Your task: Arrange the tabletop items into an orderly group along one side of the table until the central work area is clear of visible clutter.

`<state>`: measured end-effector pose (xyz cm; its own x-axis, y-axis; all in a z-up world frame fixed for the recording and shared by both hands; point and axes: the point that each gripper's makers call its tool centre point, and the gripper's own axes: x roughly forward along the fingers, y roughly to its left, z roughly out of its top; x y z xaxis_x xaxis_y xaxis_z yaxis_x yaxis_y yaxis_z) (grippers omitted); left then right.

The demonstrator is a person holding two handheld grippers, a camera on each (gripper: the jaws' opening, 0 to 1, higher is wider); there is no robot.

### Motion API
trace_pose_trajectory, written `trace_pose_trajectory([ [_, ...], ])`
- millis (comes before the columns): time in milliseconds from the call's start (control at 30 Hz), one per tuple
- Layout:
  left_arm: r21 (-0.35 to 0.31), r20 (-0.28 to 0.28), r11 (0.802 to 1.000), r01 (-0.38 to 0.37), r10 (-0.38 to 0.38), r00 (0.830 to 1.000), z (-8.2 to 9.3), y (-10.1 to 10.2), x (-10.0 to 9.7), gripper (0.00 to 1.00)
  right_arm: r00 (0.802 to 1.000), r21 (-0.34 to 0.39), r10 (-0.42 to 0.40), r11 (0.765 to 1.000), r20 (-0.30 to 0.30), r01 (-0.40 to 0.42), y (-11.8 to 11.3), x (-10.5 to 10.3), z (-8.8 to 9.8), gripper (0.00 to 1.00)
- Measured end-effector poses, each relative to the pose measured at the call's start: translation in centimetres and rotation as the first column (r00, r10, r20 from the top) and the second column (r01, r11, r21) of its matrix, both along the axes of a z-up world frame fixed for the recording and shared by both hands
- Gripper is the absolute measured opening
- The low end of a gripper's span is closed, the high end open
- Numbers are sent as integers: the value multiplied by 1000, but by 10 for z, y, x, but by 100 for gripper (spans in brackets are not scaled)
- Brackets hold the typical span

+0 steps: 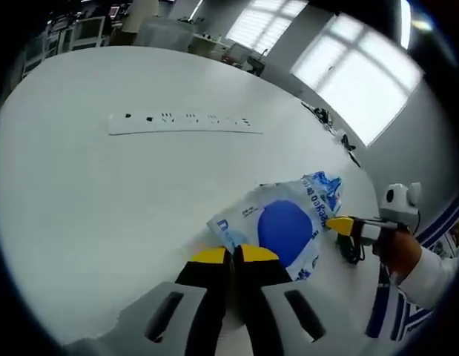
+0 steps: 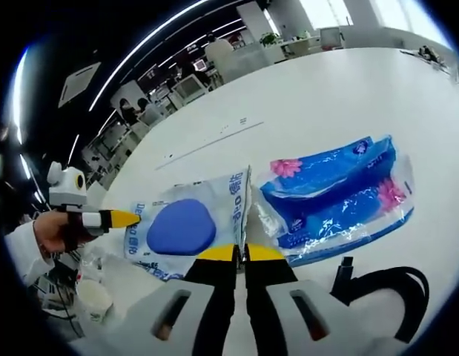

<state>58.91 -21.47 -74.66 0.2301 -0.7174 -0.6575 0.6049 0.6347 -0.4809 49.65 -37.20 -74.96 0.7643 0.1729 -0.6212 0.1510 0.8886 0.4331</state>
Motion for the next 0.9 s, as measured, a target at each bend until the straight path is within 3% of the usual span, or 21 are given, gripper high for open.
trace_pose_trajectory([
  [267,7,4,1000,-14,14,1000,-1,3,3,4,1000,-6,-3,1000,0,3,0,-1,1,3],
  [900,7,5,999,-43,43,999,5,8,4,23,1000,-22,-9,1000,3,9,0,-5,5,13],
])
